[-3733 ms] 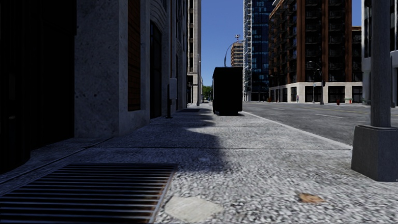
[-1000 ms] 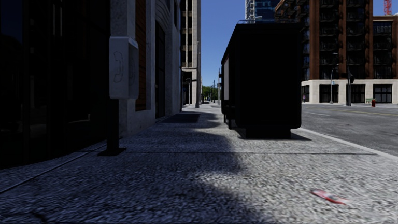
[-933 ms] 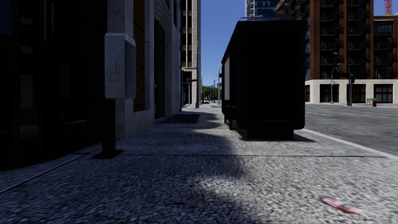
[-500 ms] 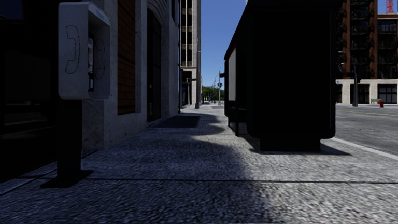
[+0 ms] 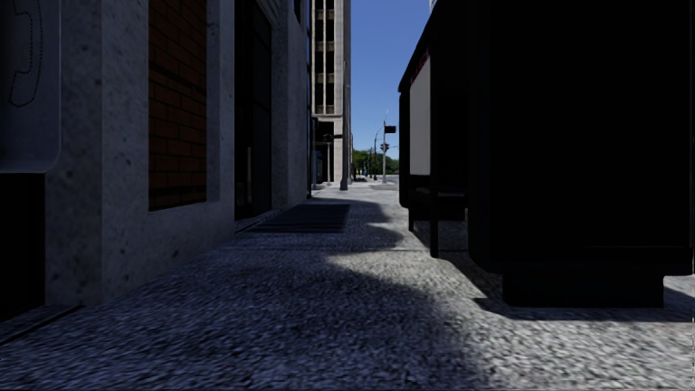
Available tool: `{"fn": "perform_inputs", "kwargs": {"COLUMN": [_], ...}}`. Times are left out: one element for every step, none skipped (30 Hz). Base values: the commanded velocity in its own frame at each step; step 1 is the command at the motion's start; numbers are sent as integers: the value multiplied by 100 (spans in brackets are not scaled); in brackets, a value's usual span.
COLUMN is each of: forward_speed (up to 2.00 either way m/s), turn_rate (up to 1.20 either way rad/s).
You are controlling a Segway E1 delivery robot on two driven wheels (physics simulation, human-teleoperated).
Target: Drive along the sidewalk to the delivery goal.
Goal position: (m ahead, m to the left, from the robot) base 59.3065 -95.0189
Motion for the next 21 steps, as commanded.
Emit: {"fn": "perform_inputs", "kwargs": {"forward_speed": [200, 200, 200, 200, 200, 200, 200, 200, 200, 200, 200, 200, 200, 200, 200, 200, 200, 200, 200, 200, 200], "turn_rate": [-10, -17, -21, -22, -22, -22, -22, -22, -22, -17, -7, 0, 0, 0, 0, 0, 0, 0, 0, 0, 0]}}
